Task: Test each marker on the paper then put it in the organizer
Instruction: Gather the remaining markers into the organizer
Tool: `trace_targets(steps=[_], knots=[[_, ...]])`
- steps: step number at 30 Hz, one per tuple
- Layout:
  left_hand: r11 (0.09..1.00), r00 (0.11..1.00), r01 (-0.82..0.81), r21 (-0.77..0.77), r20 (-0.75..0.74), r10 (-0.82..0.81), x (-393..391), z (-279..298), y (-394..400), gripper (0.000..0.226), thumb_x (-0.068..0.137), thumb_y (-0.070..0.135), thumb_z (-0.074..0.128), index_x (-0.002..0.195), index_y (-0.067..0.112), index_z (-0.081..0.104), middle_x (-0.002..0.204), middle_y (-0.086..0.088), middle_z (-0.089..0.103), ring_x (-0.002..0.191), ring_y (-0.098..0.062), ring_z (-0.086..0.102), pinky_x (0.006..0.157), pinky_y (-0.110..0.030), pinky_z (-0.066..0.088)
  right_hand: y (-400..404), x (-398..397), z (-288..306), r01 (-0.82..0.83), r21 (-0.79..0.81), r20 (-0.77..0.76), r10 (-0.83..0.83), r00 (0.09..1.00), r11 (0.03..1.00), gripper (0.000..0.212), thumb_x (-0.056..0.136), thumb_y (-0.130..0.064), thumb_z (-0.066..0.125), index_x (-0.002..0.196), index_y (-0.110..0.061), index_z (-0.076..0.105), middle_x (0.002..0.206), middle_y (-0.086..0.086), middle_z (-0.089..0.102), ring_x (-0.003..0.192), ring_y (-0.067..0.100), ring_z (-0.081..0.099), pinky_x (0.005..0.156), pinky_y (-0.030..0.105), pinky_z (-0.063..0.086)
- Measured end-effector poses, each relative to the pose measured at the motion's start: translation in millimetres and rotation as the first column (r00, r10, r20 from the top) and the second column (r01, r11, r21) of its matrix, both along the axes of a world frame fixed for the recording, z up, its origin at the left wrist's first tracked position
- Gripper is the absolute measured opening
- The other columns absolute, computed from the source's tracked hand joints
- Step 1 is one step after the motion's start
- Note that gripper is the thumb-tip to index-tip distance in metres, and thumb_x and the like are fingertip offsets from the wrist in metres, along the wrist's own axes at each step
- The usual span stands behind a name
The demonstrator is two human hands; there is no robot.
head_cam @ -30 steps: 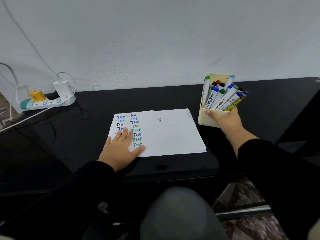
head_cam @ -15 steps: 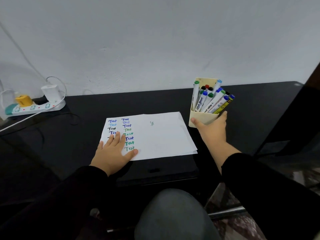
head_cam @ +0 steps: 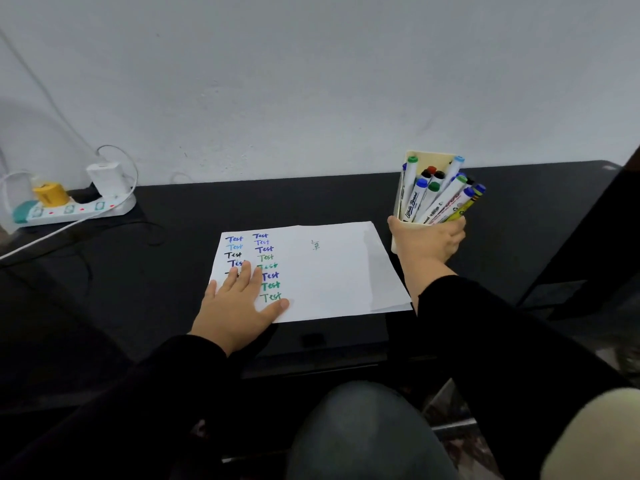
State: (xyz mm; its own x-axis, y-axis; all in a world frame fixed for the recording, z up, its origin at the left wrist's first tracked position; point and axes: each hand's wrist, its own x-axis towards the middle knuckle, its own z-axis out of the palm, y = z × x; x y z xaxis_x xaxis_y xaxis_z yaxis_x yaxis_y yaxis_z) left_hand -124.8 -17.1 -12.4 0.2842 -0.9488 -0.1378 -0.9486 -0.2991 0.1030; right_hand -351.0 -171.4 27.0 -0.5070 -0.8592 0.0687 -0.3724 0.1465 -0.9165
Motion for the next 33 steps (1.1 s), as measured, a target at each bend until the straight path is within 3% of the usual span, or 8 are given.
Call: trace_targets(steps=[8,15,33], knots=[[1.000,1.000,0.005,-0.026,-0.029,-0.006,-2,1,4,0.082,0.088,0.069,0.021,0.151,0.021,-0.002,0.158,0.002,-0.012,0.145,-0.013,-0.010,0.117,-0.041,-0.005,13,-18,1,-0.079,0.016,-0.011,0.079,0.997,0.997,0.114,0.062,-0.041,0.083,0.146,-0.006,0.014,0.140,0.010,0.031,0.129,0.026,0.037,0.106,0.040,0.037],[1.000,0.999,0.015,-0.025,-0.032,-0.015,-2,2,6,0.081,0.089,0.068,0.021,0.151,0.020,-0.002,0.158,0.001,-0.012,0.145,-0.014,-0.010,0.117,-0.041,-0.005,28,-31,0,-0.143,0.020,-0.039,0.143,0.989,0.990,0.109,0.061,-0.040,0.084,0.143,-0.006,0.020,0.137,0.009,0.034,0.124,0.026,0.044,0.101,0.041,0.042],[0.999,1.000,0.011,-0.031,-0.025,-0.012,-1,1,5,0.079,0.090,0.067,0.021,0.151,0.020,0.000,0.158,0.001,-0.011,0.145,-0.015,-0.008,0.117,-0.041,-0.005,48,-43,-6,-0.188,-0.011,-0.025,0.187,0.982,0.982,0.113,0.059,-0.041,0.085,0.144,-0.009,0.019,0.138,0.006,0.034,0.127,0.024,0.042,0.103,0.045,0.042]])
